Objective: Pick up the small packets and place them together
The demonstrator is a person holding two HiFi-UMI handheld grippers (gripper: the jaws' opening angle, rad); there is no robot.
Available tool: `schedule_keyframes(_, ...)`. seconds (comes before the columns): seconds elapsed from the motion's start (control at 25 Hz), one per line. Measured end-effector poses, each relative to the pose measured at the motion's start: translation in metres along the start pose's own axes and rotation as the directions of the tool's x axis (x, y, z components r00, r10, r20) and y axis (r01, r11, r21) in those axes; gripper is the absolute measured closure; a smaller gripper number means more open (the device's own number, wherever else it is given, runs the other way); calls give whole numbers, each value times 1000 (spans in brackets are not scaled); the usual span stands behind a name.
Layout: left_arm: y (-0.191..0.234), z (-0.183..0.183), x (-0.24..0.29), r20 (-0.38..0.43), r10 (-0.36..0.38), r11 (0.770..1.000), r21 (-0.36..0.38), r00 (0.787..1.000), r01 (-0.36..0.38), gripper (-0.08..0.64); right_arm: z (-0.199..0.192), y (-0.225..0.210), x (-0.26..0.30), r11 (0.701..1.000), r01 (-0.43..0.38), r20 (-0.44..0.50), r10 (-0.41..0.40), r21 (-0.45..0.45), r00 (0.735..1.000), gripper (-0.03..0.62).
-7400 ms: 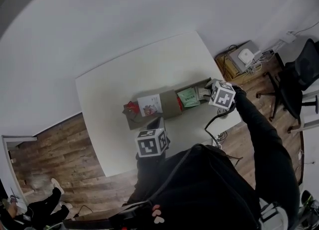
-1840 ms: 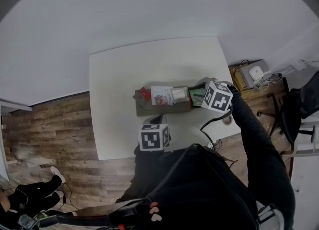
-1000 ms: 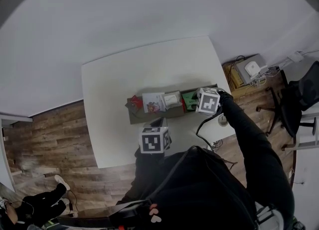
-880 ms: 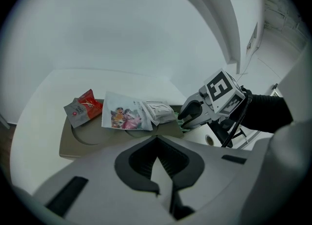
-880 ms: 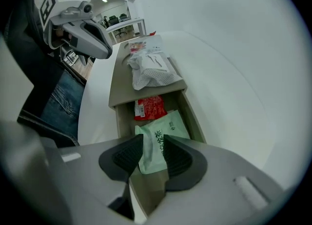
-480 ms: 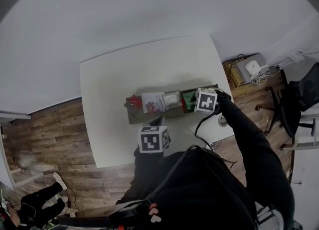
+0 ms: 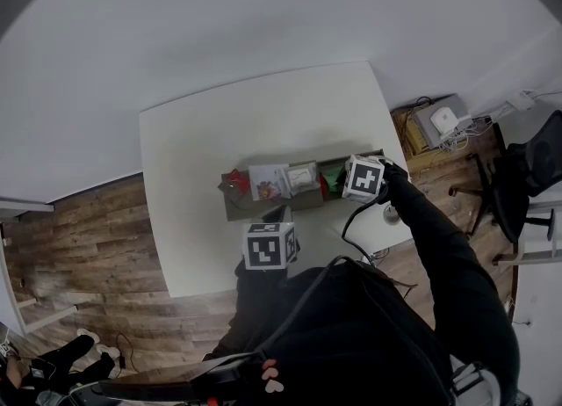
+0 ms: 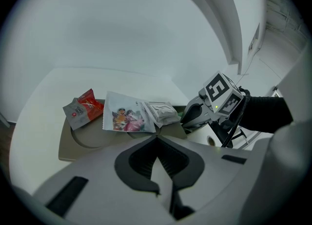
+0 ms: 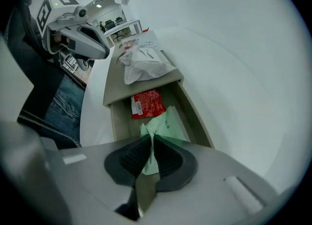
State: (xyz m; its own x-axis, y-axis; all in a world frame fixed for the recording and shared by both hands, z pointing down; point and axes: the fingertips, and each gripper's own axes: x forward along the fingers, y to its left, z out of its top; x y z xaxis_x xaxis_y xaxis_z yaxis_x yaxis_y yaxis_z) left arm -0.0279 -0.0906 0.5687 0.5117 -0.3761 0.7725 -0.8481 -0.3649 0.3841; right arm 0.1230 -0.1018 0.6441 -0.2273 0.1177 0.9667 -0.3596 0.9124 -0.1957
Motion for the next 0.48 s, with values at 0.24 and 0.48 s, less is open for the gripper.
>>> schedule_keyframes(0.24, 3, 0, -3, 1, 3, 1000, -1, 1000, -3, 561, 1, -2, -6, 1000, 25, 29, -25, 8, 999, 578)
schedule_keyframes(0.48, 8, -1, -9, 8, 13, 1000, -9, 1000, -13, 561, -2, -8, -28, 995, 81, 94, -86, 59, 992, 578)
